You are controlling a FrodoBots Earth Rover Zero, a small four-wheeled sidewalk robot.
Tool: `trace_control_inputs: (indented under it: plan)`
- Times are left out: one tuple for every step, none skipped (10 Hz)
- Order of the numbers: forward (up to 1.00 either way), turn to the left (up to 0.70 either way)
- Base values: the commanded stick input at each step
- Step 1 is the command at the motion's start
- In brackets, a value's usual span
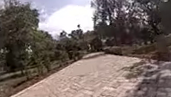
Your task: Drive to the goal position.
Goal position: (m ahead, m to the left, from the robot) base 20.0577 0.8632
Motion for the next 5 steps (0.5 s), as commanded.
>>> trace_control_inputs:
  plan:
    - [0.70, 0.00]
    - [0.70, 0.00]
    - [0.70, 0.00]
    - [0.70, 0.00]
    - [0.70, -0.04]
